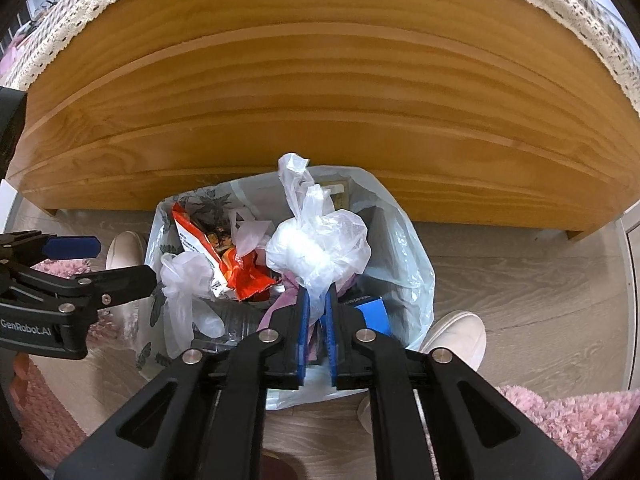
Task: Collect trash
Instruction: 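Open the right gripper to drop the crumpled clear plastic into the bag, then raise both open grippers from the bag toward the bed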
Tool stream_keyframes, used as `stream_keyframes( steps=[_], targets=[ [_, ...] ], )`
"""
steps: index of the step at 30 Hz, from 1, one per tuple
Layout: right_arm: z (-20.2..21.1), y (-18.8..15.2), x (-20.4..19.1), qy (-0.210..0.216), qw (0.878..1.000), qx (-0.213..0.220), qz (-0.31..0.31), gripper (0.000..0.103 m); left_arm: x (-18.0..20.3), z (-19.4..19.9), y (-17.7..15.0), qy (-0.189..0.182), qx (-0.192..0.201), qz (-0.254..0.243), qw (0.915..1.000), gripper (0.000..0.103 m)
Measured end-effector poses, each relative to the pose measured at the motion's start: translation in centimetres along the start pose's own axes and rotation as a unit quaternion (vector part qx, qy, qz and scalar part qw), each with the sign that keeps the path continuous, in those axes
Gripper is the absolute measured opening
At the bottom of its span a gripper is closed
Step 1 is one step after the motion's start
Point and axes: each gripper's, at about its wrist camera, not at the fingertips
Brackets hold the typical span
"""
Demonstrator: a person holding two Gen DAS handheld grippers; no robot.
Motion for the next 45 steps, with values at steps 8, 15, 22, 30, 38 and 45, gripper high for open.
stream_keyframes(
  steps=[8, 15, 22, 30, 38, 45],
  targets=[
    [0.2, 0.1, 0.3, 0.003, 1.000, 0.002, -0.010, 0.083, -0.2, 0.0, -0.1, 0.001, -0.001, 0.007, 1.0000, 0.095],
    [-0.3, 0.0, 0.6, -0.008, 1.000, -0.016, -0.010, 0.089, -0.2, -0.1, -0.1, 0.002, -0.002, 0.007, 1.0000, 0.095],
    [-0.3, 0.1, 0.8, -0.010, 1.000, -0.014, -0.015, 0.095, -0.2, 0.0, -0.1, 0.002, -0.001, 0.007, 1.0000, 0.095],
    [-0.2, 0.3, 1.2, -0.005, 1.000, -0.010, -0.027, 0.095, -0.3, 0.0, -0.1, 0.002, -0.001, 0.007, 1.0000, 0.095],
    [0.0, 0.3, 1.2, -0.001, 1.000, -0.004, -0.029, 0.095, -0.3, 0.1, -0.1, 0.006, 0.001, 0.005, 1.0000, 0.095],
    [0.1, 0.4, 1.1, -0.002, 1.000, 0.002, -0.028, 0.095, 0.0, 0.3, 0.0, 0.011, 0.006, -0.001, 0.9999, 0.095]
  ],
)
Point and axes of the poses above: each gripper's, at about its wrist camera, not at the fingertips, and z roughly against the way its jaws point, x to its right, y to its top, and after that the axes turned 15 degrees about -z, right-handed
